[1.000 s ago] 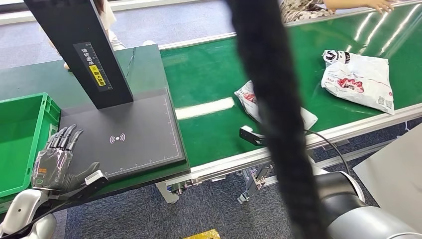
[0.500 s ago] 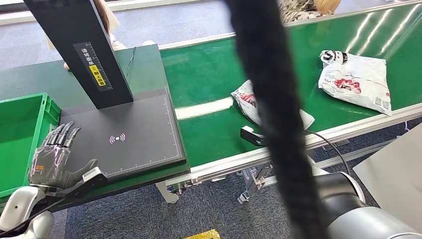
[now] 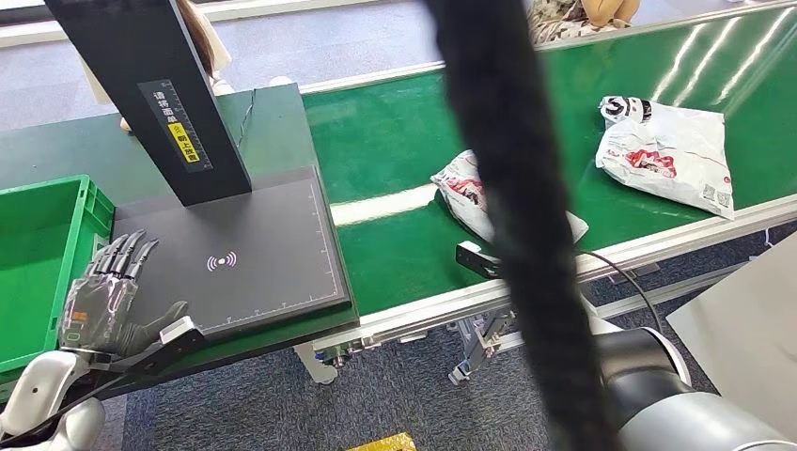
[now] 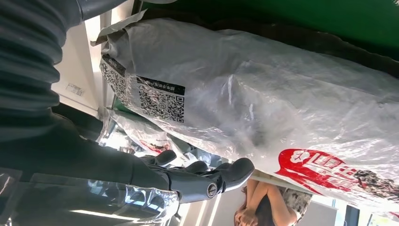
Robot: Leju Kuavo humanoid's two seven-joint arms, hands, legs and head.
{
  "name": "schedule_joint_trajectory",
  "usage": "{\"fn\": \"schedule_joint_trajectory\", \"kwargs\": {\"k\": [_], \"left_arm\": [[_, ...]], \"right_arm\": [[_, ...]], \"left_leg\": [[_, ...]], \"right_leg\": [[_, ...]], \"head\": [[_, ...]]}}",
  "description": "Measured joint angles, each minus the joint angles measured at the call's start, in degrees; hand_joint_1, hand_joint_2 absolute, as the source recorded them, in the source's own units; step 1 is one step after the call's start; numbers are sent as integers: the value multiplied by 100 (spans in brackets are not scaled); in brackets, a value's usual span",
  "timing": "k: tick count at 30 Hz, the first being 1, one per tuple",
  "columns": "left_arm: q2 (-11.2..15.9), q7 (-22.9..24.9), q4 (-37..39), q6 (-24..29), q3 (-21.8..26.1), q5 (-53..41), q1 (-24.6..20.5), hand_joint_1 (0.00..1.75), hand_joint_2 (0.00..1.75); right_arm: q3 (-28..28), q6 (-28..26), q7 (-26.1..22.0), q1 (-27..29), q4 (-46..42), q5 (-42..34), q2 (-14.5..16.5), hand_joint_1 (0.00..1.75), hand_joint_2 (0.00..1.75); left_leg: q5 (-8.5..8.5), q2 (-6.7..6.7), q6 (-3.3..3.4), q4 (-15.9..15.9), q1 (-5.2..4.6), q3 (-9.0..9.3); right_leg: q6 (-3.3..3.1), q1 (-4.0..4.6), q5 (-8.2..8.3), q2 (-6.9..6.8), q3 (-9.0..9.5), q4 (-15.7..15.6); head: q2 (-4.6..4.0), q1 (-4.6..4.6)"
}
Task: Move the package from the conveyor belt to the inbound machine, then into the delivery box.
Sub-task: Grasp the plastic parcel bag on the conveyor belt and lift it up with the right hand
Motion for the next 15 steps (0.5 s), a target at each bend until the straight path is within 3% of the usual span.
{"fn": "schedule_joint_trajectory", "kwargs": {"k": [15], "left_arm": [[-169,0,123,-183,-42,-52,-386,0,0]], "right_arm": [[-151,425,78,26,0,-64,-43,1,175]], "left_leg": [[0,-1,0,1,0,1]], "right_leg": [[0,0,0,-1,3,0]], "head": [[0,0]]}}
